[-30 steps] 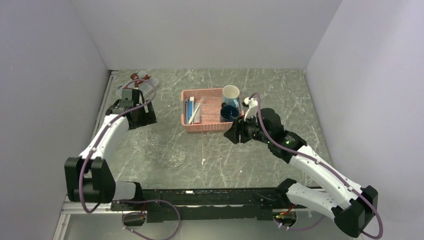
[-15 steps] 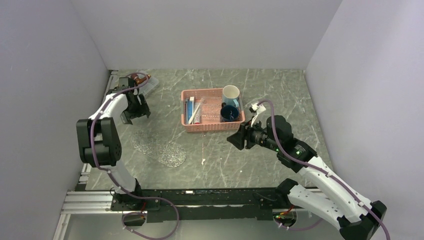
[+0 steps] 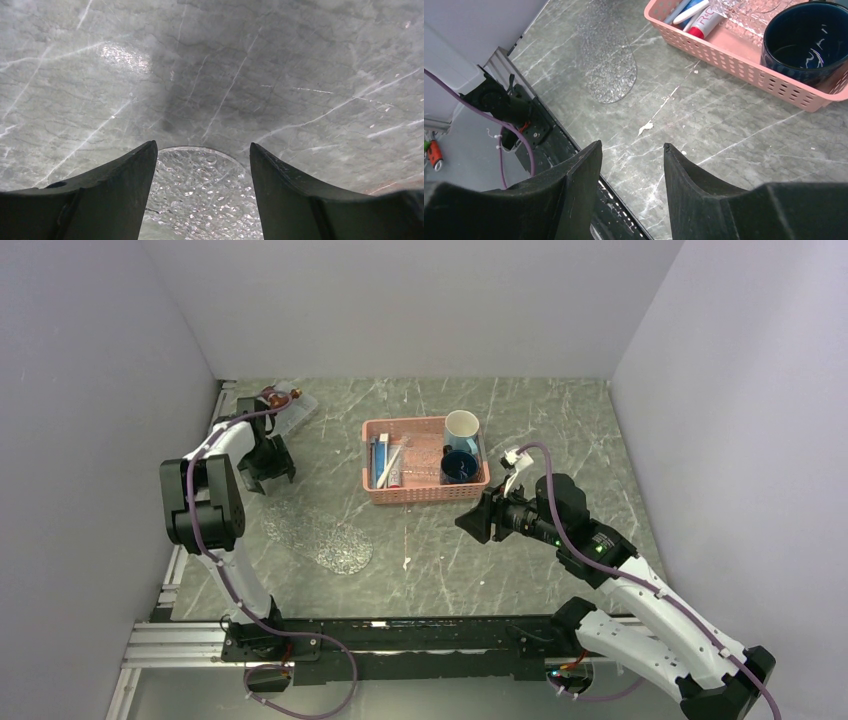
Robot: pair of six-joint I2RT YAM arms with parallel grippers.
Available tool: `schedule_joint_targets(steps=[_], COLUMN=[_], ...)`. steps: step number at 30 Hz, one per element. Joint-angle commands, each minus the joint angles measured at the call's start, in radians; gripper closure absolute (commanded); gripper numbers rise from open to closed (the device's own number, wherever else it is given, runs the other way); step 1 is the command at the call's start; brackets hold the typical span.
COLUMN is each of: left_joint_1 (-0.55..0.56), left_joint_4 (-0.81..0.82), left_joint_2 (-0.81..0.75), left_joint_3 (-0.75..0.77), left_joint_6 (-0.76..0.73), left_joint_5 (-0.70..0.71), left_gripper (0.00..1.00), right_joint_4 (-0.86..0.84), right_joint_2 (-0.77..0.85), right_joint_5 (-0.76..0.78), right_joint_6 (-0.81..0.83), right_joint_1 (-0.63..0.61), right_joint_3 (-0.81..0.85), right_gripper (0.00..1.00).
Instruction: Prepare toiletry sets of a toothbrush and toothpaste on the tray
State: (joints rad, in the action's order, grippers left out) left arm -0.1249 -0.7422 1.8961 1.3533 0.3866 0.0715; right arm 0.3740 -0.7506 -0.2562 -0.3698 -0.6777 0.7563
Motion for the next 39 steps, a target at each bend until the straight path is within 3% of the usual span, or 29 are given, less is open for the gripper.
schedule_joint_targets(steps=[1, 29, 39], left_joint_1=[-0.005, -0.002, 0.048], left_joint_4=[0.007, 0.01, 0.048], left_joint_2=[-0.005, -0.101, -0.181], left_joint_3=[-0.023, -0.28, -0.447], left_joint_6=[-0.008, 0.011, 0.092], left_joint_5=[-0.036, -0.062, -0.167], left_gripper=[0.27, 0.34, 0.35], right_joint_4=[-0.017, -0.02, 0.016], right_joint_2=[0.007, 0.011, 0.002], right_joint_5=[-0.018, -0.003, 0.037], right_joint_6=[0.0, -0.03, -0.043], right_joint_1=[-0.004, -0.005, -0.004], right_joint_3=[-0.009, -0.014, 0.003], right_gripper=[0.49, 0.49, 0.48])
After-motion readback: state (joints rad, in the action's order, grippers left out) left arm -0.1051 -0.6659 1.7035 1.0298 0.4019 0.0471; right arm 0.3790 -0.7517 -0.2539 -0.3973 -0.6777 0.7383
